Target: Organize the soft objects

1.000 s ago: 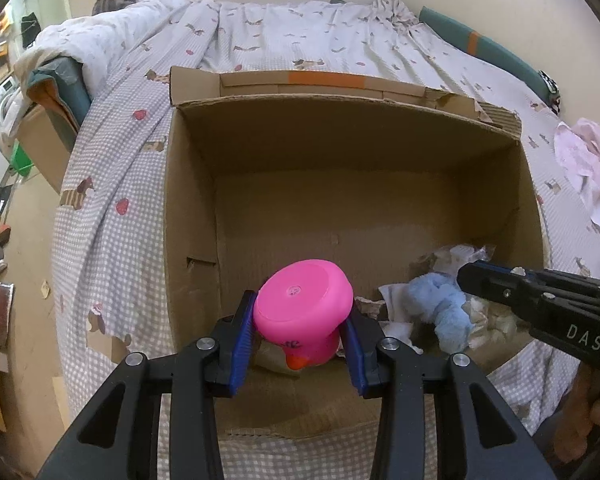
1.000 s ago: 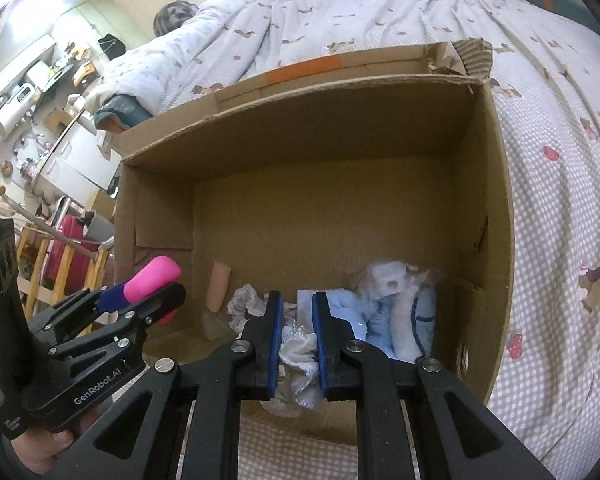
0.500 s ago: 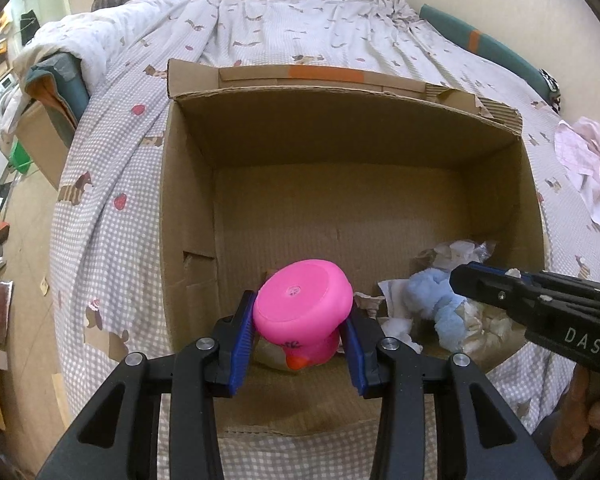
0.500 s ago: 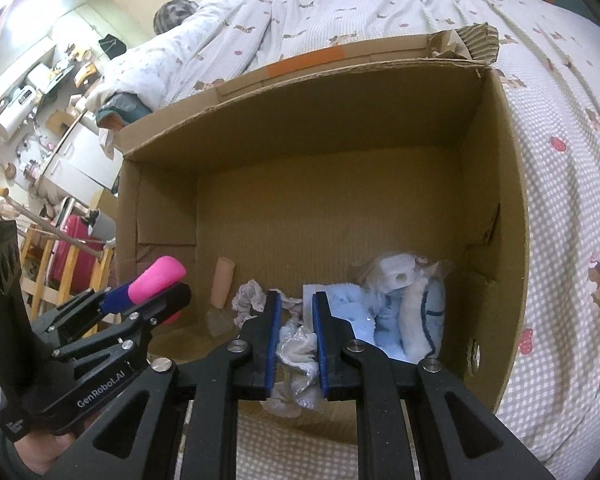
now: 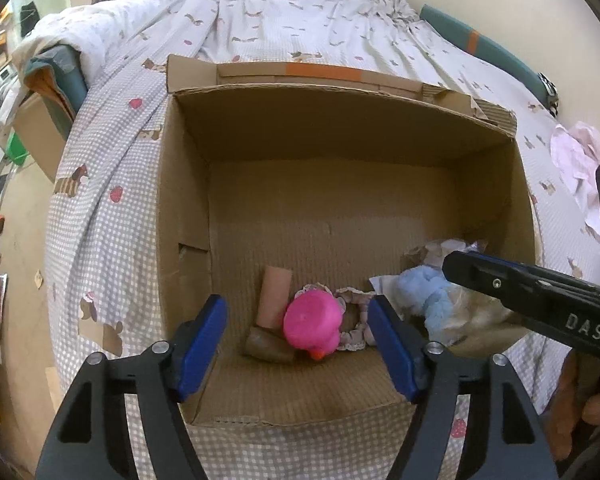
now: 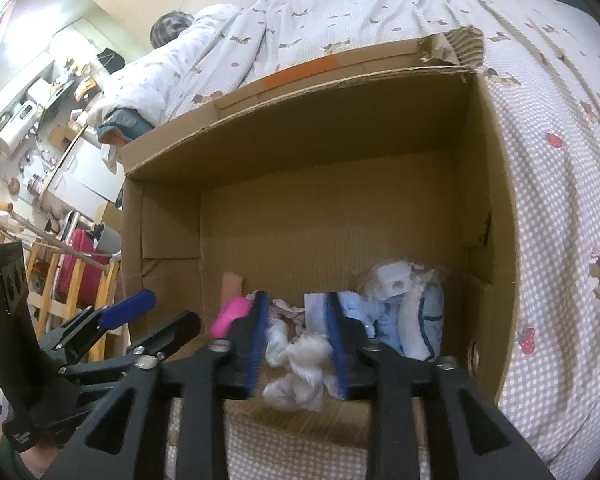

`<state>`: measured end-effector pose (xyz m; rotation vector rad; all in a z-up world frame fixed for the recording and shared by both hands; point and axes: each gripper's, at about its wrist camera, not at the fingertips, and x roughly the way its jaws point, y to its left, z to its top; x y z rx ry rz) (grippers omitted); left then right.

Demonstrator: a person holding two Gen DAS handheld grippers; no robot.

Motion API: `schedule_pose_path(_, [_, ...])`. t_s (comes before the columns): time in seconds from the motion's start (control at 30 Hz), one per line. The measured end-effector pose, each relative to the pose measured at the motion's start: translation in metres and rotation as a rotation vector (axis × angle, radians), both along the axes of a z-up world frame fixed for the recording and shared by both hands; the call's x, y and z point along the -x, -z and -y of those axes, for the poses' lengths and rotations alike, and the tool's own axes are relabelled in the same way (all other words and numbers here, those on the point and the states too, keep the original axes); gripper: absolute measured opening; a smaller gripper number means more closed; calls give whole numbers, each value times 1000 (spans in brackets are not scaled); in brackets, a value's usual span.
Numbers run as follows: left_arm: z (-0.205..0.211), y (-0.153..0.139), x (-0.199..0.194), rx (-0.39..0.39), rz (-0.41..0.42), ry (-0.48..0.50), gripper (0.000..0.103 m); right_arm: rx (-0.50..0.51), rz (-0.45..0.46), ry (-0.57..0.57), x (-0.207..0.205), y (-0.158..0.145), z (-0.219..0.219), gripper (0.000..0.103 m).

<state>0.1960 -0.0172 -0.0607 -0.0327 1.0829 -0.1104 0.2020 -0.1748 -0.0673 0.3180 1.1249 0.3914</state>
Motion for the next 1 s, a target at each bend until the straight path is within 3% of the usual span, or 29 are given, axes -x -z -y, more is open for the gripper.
schedule_pose_path(0.03, [-1,-1,0,2,-8,2,71,-2,4,6,0,-1,2,77])
schedule_pose_path(0.17, [-7,-9,6,7,11,-4,71,-12,41,29,3,-11,7,80])
schedule_pose_path(0.27, [-14,-20,13,-29,43,-64,71,19,113,26,14,-24,6,80])
schedule_pose_path(0.4, [-26,-38,24,-54,95,-126,71,55,213,35,35,-45,7,103])
schedule_pose_path(0.5, [-35,-54,36,-37,142,-146,71,66,284,35,50,-62,9,103])
schedule_pose_path(0.73, [-48,-73,71,-67,214,-165,102,79,319,67,78,-75,14,103])
schedule_pose_path(1.0, [-52,-80,107,-13,245,-150,102,103,316,98,109,-77,22,103])
